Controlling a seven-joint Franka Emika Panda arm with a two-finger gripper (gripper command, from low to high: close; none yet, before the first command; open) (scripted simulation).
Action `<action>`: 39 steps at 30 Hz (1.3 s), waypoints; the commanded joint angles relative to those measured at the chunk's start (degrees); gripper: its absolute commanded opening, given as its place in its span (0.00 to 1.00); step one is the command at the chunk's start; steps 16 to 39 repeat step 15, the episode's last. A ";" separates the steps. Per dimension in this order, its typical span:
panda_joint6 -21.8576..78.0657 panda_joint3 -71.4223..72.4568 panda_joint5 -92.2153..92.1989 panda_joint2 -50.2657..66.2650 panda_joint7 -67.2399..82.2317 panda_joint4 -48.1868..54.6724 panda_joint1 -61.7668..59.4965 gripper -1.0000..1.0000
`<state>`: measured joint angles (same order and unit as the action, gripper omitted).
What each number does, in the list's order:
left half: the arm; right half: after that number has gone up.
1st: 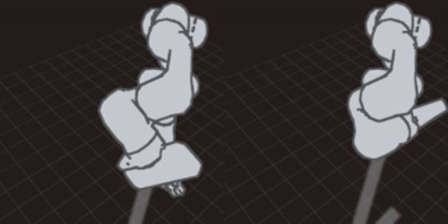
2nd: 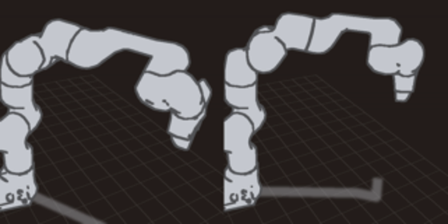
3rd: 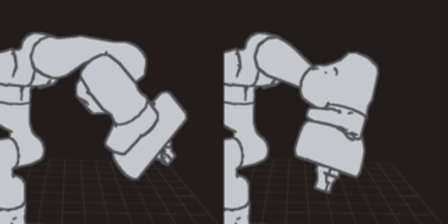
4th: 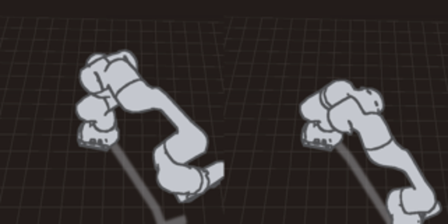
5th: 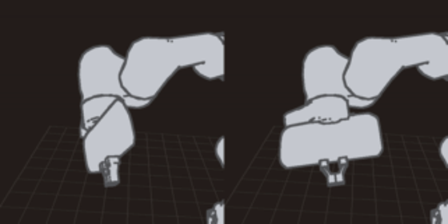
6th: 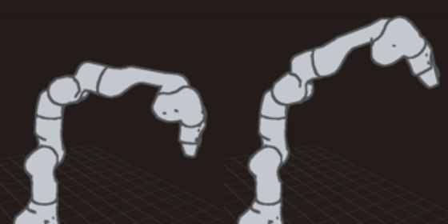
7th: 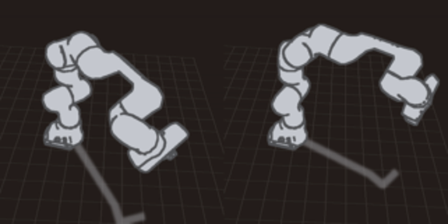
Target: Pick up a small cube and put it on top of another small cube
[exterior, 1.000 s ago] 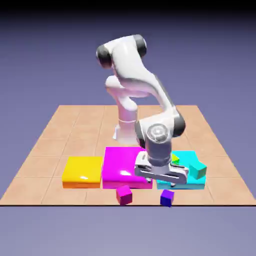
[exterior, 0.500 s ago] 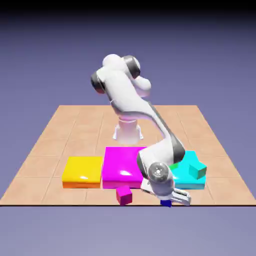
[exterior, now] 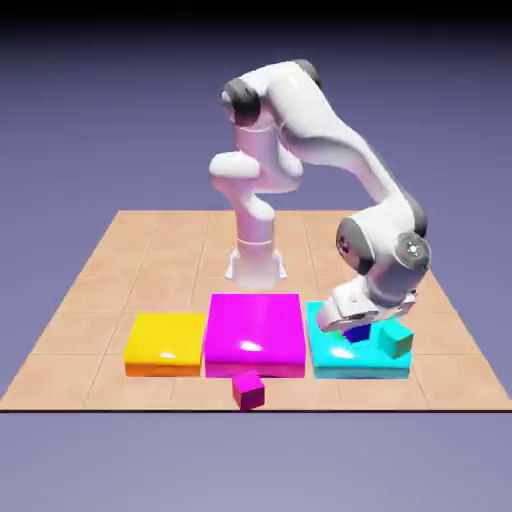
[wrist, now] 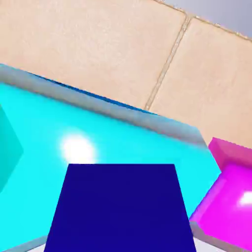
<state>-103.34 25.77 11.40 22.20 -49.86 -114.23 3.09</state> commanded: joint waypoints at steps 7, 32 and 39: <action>2.68 -4.41 1.75 -10.11 14.78 -7.06 9.77 0.00; -1.87 -4.96 2.87 -8.74 13.95 -10.41 9.52 1.00; -1.87 -4.96 2.87 -8.74 13.95 -10.41 9.52 1.00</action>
